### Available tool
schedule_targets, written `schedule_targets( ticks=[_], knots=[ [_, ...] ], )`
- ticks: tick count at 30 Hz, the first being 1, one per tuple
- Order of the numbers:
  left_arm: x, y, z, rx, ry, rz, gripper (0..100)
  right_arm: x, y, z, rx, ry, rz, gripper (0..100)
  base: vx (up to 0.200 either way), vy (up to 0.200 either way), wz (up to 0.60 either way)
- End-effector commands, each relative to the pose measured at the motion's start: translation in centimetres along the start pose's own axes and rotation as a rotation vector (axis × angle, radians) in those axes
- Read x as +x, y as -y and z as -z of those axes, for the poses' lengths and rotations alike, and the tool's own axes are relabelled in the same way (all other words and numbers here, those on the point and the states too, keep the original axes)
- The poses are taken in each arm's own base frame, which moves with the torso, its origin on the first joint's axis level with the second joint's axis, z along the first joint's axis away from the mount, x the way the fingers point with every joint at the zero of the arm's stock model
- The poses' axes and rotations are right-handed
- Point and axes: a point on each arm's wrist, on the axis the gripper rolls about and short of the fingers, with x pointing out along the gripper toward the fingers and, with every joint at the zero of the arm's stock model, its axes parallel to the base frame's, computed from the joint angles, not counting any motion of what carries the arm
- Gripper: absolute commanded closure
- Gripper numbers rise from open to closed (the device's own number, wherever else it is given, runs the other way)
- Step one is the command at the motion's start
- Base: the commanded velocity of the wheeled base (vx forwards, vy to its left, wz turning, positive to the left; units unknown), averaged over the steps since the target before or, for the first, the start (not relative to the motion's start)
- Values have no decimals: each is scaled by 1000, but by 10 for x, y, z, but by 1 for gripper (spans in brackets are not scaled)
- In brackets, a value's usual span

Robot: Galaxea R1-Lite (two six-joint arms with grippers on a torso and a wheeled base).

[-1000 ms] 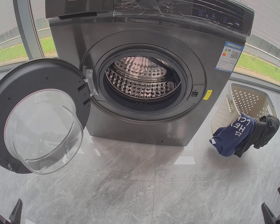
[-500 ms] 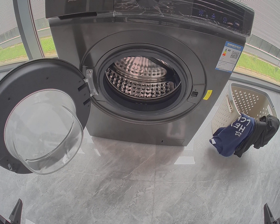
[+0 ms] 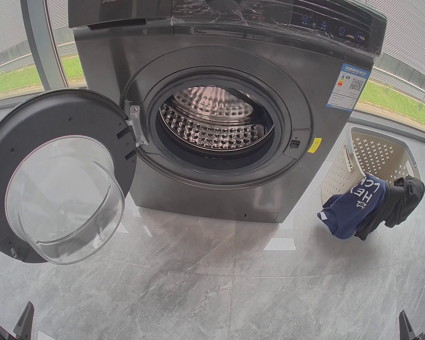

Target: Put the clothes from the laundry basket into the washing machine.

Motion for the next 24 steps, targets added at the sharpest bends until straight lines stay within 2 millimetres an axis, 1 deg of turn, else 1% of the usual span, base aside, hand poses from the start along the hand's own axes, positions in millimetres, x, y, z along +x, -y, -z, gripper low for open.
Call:
schedule_targets(
  ticks=[1, 4, 13, 24],
  knots=[
    [0, 0, 5, -1, -1, 0, 0, 0, 0, 5, 0, -5, -2, 0, 0, -200, 0],
    [0, 0, 5, -1, -1, 0, 0, 0, 0, 5, 0, -5, 0, 0, 0, -200, 0],
    [0, 0, 5, -1, 0, 0, 0, 0, 0, 5, 0, -5, 0, 0, 0, 0, 0],
    [0, 0, 5, -1, -1, 0, 0, 0, 0, 5, 1, -7, 0, 0, 200, 0, 0]
  ],
)
